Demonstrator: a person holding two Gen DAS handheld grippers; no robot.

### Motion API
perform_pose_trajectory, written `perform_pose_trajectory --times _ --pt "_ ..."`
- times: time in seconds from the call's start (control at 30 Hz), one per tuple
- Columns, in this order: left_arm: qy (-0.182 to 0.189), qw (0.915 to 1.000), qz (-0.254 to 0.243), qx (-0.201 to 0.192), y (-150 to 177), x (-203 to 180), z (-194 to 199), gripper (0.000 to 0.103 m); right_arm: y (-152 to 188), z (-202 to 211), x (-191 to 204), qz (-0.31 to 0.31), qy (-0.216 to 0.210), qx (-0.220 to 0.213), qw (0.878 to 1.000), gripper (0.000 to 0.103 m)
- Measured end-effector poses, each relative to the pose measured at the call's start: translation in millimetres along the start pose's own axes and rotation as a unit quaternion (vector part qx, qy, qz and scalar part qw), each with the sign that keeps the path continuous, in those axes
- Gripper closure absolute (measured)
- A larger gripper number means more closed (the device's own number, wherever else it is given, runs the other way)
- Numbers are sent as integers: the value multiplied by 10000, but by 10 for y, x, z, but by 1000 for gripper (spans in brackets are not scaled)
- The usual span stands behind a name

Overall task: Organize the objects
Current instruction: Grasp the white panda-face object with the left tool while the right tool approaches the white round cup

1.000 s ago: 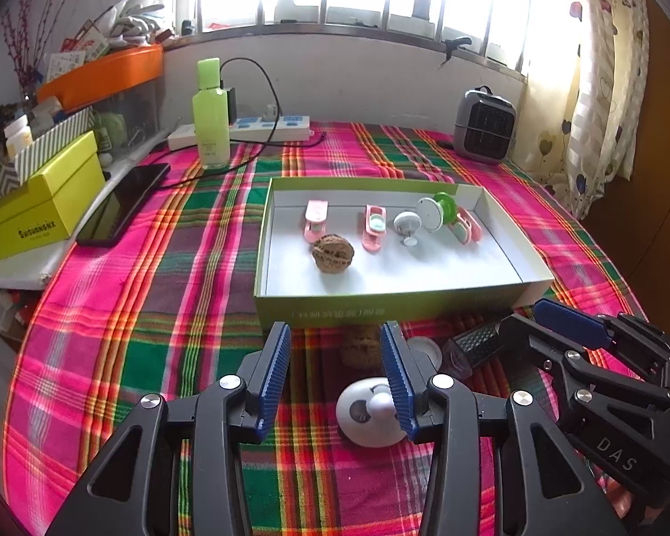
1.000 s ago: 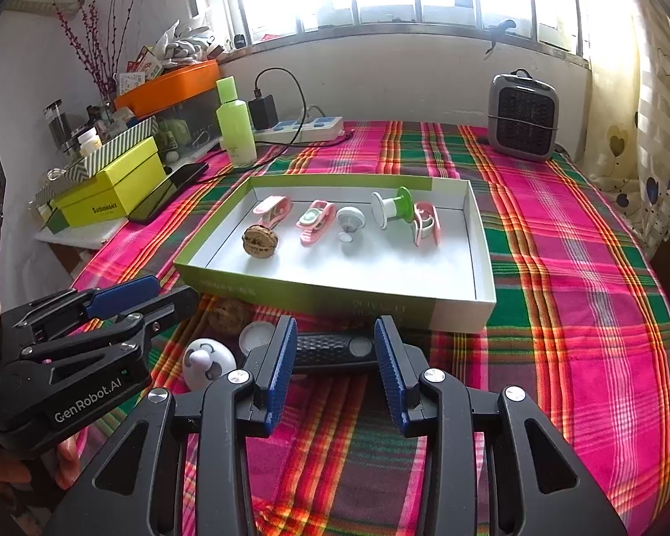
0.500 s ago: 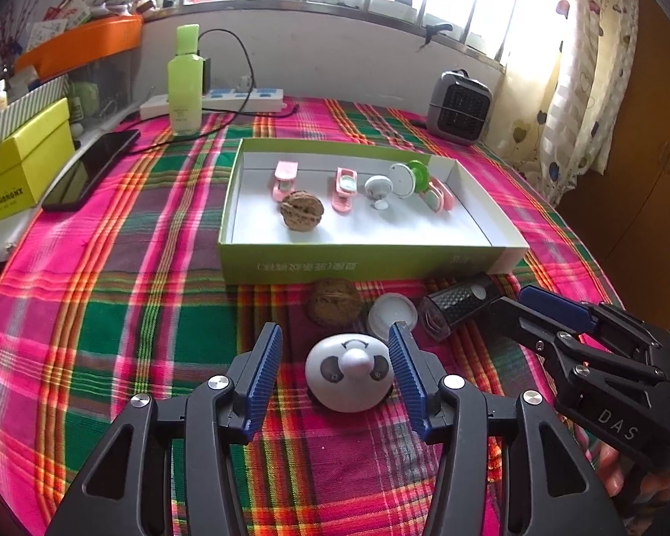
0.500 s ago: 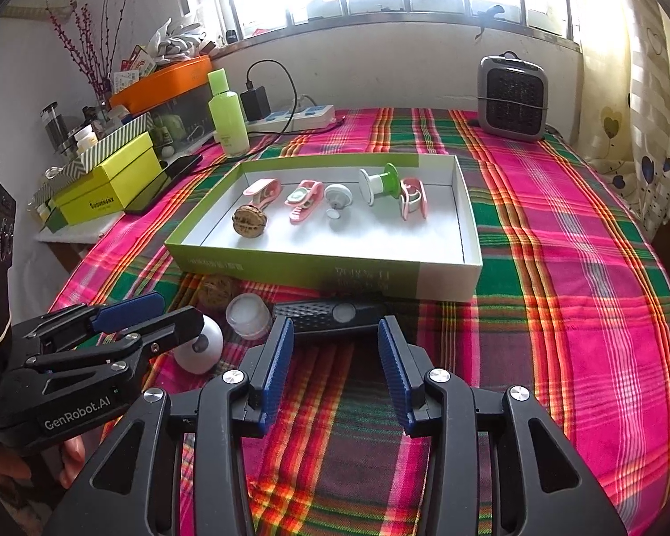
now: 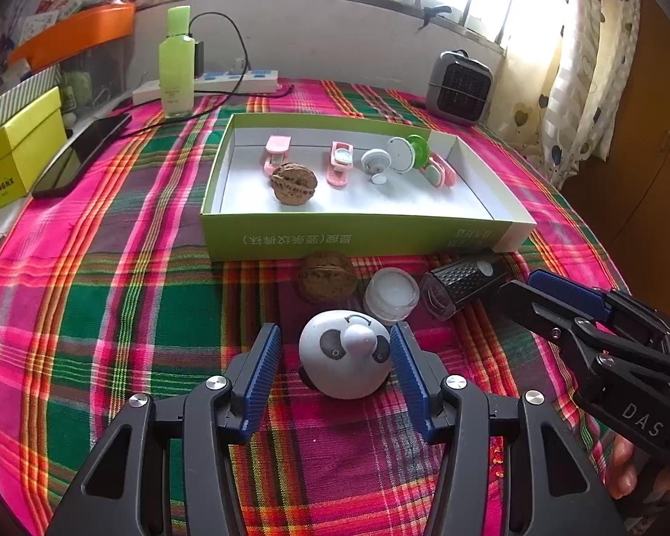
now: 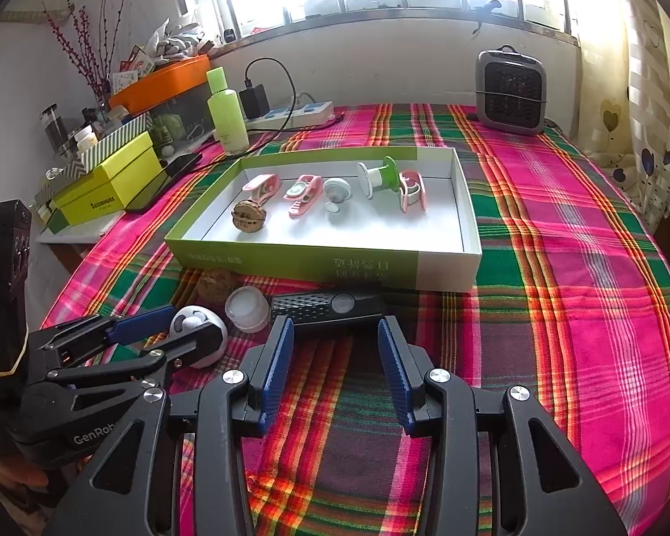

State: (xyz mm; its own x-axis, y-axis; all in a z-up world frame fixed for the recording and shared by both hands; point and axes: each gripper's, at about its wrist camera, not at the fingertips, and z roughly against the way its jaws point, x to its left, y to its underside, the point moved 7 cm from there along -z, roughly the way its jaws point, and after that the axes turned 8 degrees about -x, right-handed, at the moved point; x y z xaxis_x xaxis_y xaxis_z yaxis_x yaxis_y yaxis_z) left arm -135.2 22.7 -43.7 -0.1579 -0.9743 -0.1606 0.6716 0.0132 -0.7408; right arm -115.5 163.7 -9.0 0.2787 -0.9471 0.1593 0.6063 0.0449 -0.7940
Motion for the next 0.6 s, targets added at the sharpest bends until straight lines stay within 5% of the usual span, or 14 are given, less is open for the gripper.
perform_pose_trajectory --times 0.33,0.47,0.6 --pt "103 9997 234 -29 -17 63 -10 53 12 -5 24 21 -4 14 10000 62" --pt "21 9993 369 -55 -21 146 0 68 24 -9 69 53 -30 29 10000 62" --pt "3 9989 466 -79 -20 210 17 69 34 -28 127 115 -79 62 9999 62"
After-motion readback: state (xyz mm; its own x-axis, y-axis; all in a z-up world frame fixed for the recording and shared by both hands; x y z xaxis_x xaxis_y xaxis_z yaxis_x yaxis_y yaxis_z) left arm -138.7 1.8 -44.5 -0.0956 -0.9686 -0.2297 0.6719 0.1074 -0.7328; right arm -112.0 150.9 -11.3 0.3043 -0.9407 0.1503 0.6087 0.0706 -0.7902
